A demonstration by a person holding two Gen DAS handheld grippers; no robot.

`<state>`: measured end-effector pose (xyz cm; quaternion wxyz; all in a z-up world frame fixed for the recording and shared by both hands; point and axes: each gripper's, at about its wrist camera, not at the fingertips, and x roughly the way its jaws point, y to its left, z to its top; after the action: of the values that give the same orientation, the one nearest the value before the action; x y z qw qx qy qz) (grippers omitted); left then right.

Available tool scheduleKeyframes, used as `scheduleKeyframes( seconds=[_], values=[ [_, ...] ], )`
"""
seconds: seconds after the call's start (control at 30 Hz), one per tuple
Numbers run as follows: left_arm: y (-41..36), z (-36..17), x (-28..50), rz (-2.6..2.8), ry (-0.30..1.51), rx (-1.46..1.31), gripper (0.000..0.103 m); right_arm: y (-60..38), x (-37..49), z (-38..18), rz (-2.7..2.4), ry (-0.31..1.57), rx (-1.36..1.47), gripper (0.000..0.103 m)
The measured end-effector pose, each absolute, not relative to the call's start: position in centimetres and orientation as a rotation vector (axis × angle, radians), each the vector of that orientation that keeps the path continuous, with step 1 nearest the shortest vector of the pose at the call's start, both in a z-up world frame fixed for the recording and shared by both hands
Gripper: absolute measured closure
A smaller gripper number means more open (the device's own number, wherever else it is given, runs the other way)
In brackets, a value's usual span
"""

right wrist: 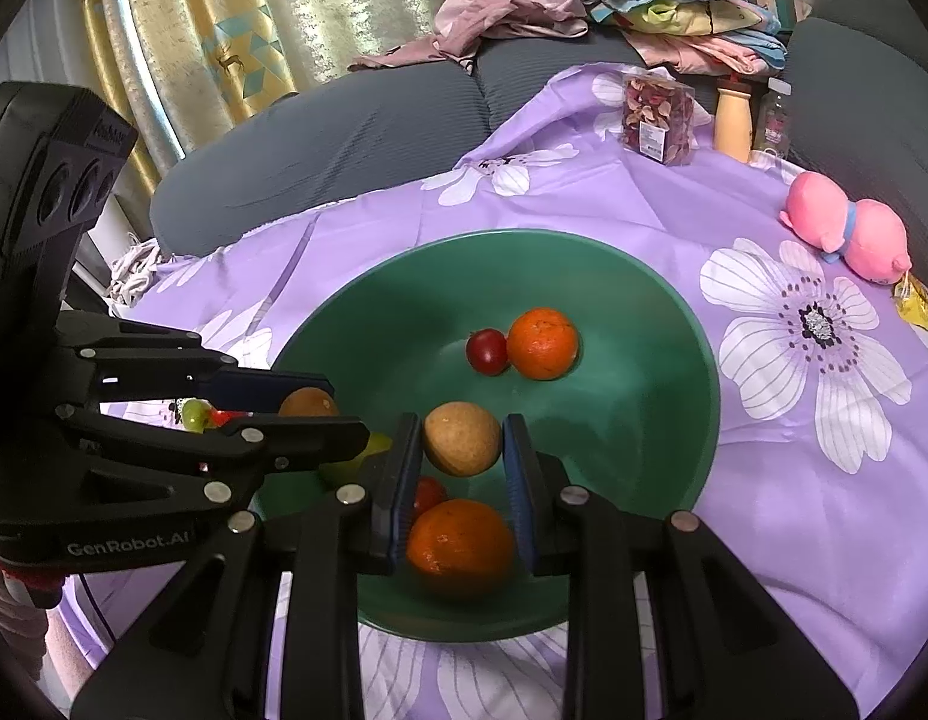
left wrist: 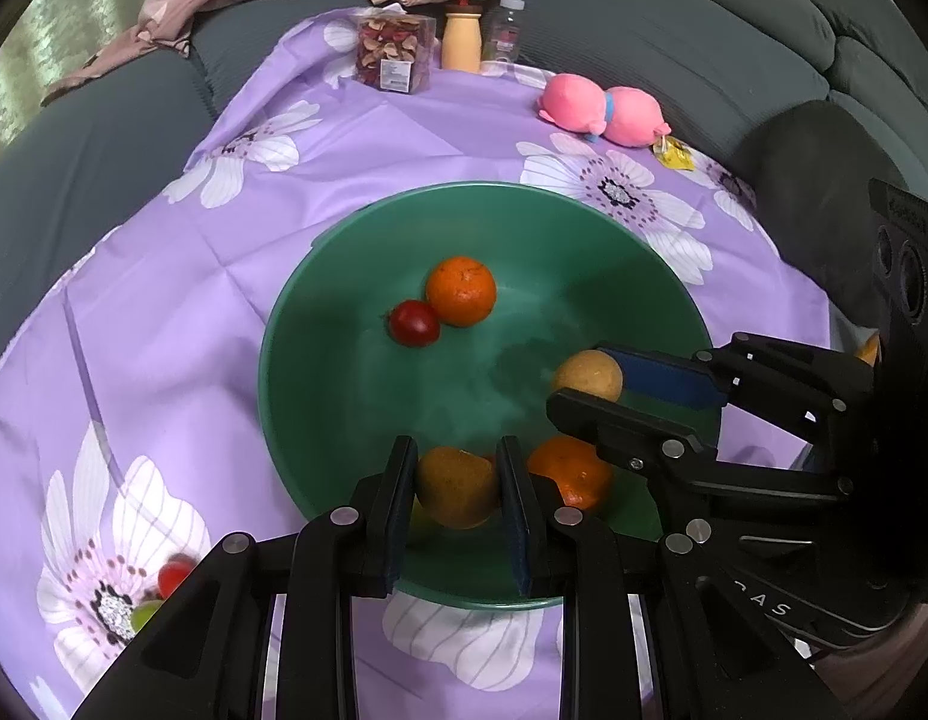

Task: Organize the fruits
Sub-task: 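Lower both brown fruits into the green bowl, then open both grippers to release the brown fruits into the bowl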

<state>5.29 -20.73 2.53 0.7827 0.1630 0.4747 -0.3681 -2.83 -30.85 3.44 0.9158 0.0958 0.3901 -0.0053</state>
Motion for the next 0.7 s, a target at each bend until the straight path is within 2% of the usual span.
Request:
scheduleKeyframes(
  seconds=[0.7],
  values=[
    [-20.43, 2.48, 5.52, -0.749, 1.022, 0.383, 0.078, -30.93, -3.2, 3.6, -0.049, 0.805, 0.187, 0.074]
  ],
)
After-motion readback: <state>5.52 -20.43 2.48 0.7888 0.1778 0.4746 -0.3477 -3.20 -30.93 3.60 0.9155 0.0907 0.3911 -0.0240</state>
